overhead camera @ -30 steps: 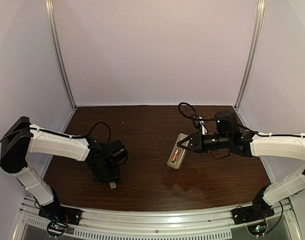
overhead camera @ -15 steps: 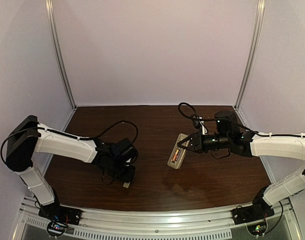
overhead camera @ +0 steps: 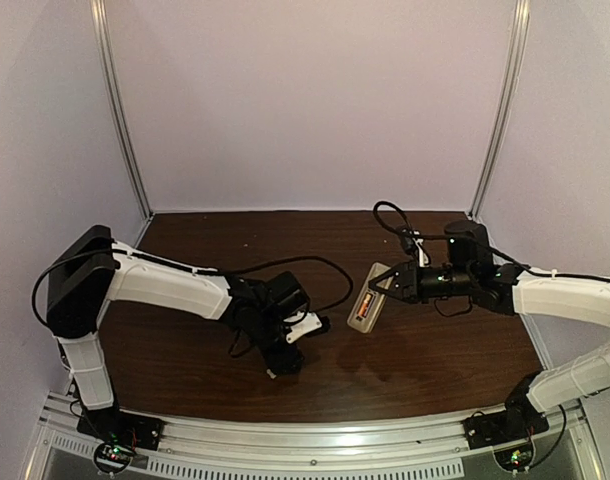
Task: Load the batteries into the remote control
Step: Move the battery cover to the center of the board.
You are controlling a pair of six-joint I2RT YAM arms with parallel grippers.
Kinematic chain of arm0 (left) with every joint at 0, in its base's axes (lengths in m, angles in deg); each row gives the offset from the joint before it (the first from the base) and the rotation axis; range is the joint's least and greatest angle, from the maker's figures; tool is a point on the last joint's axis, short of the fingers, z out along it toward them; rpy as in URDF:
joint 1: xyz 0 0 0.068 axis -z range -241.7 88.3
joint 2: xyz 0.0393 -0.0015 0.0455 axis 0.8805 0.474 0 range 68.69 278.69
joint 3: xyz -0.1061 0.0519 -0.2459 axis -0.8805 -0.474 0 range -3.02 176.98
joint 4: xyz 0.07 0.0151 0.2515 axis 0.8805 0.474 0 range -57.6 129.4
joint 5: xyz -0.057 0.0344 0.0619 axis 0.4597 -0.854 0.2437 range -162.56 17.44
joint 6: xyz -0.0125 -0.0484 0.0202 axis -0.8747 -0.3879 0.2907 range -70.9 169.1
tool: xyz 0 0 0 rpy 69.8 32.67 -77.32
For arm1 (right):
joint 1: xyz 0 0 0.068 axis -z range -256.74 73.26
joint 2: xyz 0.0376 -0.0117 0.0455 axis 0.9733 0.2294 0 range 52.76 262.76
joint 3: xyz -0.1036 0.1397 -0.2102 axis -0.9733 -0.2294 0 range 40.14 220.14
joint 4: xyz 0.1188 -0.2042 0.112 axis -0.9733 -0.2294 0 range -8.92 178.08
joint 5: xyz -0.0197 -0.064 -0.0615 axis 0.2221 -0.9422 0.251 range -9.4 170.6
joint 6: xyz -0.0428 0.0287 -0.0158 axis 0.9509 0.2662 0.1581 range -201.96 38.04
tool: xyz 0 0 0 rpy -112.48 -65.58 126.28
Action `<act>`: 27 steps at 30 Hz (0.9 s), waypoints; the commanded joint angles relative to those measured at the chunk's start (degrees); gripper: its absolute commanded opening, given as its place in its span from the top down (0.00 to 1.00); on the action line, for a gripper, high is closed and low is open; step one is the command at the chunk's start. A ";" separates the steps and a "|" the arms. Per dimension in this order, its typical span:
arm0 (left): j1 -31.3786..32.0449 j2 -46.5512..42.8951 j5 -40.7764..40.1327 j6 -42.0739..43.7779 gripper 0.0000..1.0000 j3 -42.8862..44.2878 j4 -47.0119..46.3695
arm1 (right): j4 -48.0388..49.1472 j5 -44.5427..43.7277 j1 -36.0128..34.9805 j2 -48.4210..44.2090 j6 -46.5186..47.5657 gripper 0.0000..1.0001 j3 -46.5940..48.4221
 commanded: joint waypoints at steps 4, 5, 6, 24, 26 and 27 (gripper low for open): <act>0.58 -10.46 -6.72 -5.06 0.13 -2.99 -1.29 | -0.30 0.98 1.07 -0.41 1.06 1.00 -0.46; 0.88 -13.52 -6.71 -6.88 0.05 -5.10 -2.71 | -0.29 1.03 1.12 -0.37 1.14 1.00 -0.32; 1.15 -15.99 -6.64 -9.20 0.03 -7.01 -3.67 | -0.34 1.12 1.20 -0.26 1.28 1.00 -0.23; 6.32 -11.69 6.75 -27.09 0.61 -17.52 -18.74 | -2.37 0.75 1.79 -1.06 2.32 1.00 0.69; 6.26 -9.84 4.86 -27.51 0.64 -16.71 -16.42 | -3.23 0.55 1.83 -1.36 2.80 1.00 0.94; 6.20 -9.46 3.82 -27.54 0.65 -16.54 -15.15 | -3.57 0.61 1.88 -1.47 2.88 1.00 1.04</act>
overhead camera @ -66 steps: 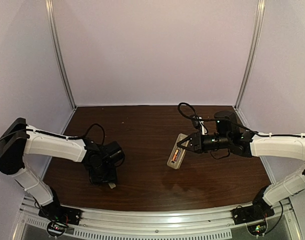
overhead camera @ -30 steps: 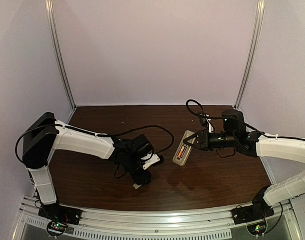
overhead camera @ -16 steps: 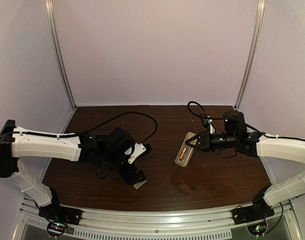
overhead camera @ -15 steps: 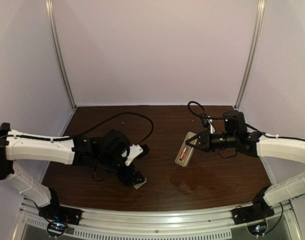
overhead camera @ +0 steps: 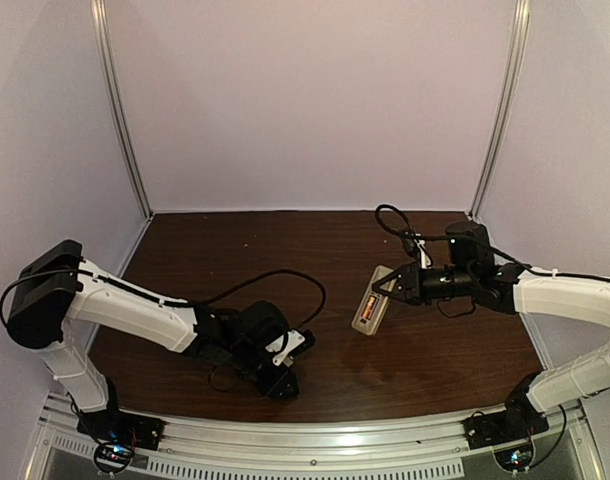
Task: Load the batteries into the remote control
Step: Move the battery cover to the center of the board.
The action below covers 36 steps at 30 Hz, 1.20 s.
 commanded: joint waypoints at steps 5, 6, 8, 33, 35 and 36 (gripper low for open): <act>-2.26 1.66 -5.75 -2.52 0.71 0.98 5.04 | -1.27 0.18 0.74 -1.16 1.18 1.00 1.32; -3.00 1.58 -6.48 -2.31 0.71 0.63 5.87 | -1.21 0.23 0.76 -1.11 1.18 1.00 1.32; -4.51 1.53 -7.44 -1.14 0.73 0.49 7.40 | -1.16 0.36 0.93 -0.86 1.24 1.00 1.45; -17.64 4.96 -9.72 5.31 0.82 0.68 8.39 | -0.03 2.43 3.21 2.21 1.69 1.00 1.61; -18.86 6.22 -9.23 6.24 0.82 1.96 7.03 | -0.31 2.40 3.28 2.07 1.72 1.00 1.65; -19.48 6.82 -8.85 6.80 0.81 2.58 6.29 | -0.55 2.34 3.31 1.99 1.88 1.00 1.71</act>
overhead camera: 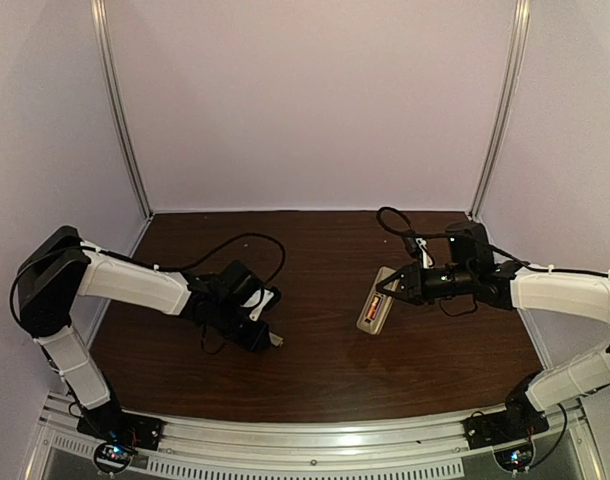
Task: Load the batteries into the remote control
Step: Move the battery cover to the center of the board.
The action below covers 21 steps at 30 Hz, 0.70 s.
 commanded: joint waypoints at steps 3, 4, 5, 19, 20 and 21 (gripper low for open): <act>-4.48 7.46 -1.42 4.31 0.75 2.62 0.69 | 1.03 0.84 0.41 0.06 0.90 1.00 1.39; -4.98 8.04 -0.42 4.77 0.72 3.48 -0.06 | 1.11 0.81 0.48 0.15 0.92 1.00 1.33; -5.22 8.61 0.94 5.49 0.70 4.25 -0.95 | 1.15 0.84 0.49 0.28 0.92 1.00 1.30; -3.16 14.03 15.60 5.15 0.52 13.10 -6.28 | 1.61 1.70 1.28 1.30 1.13 1.00 1.39; -3.28 12.72 13.69 4.43 0.51 13.04 -5.86 | 1.72 1.87 1.28 1.33 1.02 1.00 1.32; -3.55 11.56 11.03 3.41 0.49 12.98 -5.09 | 1.89 1.90 1.28 1.28 0.89 1.00 1.26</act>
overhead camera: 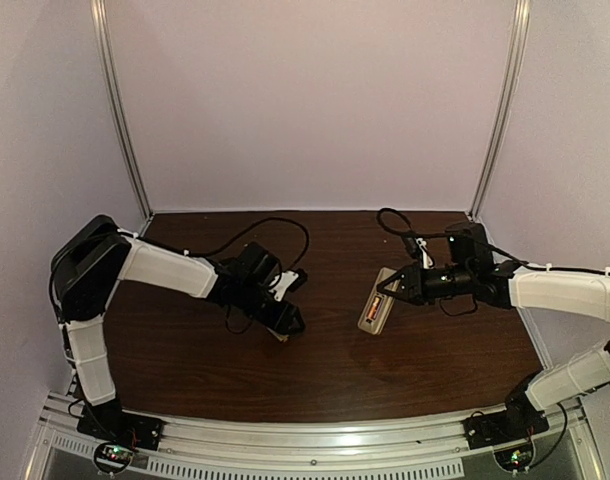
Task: Load the batteries into the remote control
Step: Move the battery cover to the center of the board.
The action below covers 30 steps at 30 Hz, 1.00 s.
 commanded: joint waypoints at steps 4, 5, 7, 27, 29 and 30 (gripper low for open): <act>-2.24 -7.21 -8.88 -7.12 0.43 -3.05 5.23 | 2.40 1.55 0.37 -0.13 0.05 1.00 0.91; -2.53 -8.91 -11.28 -8.70 0.41 -4.45 5.55 | 2.31 1.59 0.37 -0.34 0.11 1.00 0.84; -2.71 -12.36 -13.83 -10.98 0.37 -7.28 5.90 | 2.13 1.52 0.37 -0.83 0.13 1.00 0.62; 0.63 -17.75 -3.63 -24.48 0.26 -21.00 -7.98 | 2.96 1.51 0.37 -1.85 -0.40 1.00 -0.19; 0.63 -15.80 -2.85 -24.94 0.26 -20.63 -10.17 | 2.76 1.51 0.37 -1.87 -0.32 1.00 -0.07; 0.63 -14.96 -2.46 -25.10 0.27 -20.15 -10.65 | 2.55 1.47 0.37 -1.88 -0.19 1.00 0.15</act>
